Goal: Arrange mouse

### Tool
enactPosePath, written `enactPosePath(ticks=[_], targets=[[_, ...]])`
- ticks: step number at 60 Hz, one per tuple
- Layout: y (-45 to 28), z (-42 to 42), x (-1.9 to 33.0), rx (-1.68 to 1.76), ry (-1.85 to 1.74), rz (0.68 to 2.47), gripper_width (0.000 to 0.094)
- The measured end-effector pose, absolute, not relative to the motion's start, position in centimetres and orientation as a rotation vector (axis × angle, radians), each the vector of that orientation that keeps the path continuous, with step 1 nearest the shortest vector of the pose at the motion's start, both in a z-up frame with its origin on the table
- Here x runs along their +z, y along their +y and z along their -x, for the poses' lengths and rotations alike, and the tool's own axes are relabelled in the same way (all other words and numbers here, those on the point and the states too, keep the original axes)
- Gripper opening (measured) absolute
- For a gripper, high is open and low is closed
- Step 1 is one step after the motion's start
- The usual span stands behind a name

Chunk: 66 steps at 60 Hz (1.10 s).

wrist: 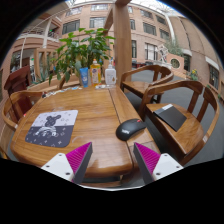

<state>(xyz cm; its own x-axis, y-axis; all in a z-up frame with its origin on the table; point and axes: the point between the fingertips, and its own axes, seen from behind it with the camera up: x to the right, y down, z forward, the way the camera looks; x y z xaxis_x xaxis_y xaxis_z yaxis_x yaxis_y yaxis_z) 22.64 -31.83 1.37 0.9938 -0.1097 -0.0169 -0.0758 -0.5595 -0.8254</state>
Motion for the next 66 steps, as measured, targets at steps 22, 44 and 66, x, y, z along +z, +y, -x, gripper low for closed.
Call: enactPosePath(ticks=[22, 44, 66], targets=[[-23.8, -27.0, -0.4, -0.051, 0.238, 2.153, 0.0844], [-18.9, -26.7, -1.0, -0.238, 0.107, 2.158, 0.0461], [-18.8, -27.4, 1.4, -0.239, 0.199, 2.141, 0.0346]])
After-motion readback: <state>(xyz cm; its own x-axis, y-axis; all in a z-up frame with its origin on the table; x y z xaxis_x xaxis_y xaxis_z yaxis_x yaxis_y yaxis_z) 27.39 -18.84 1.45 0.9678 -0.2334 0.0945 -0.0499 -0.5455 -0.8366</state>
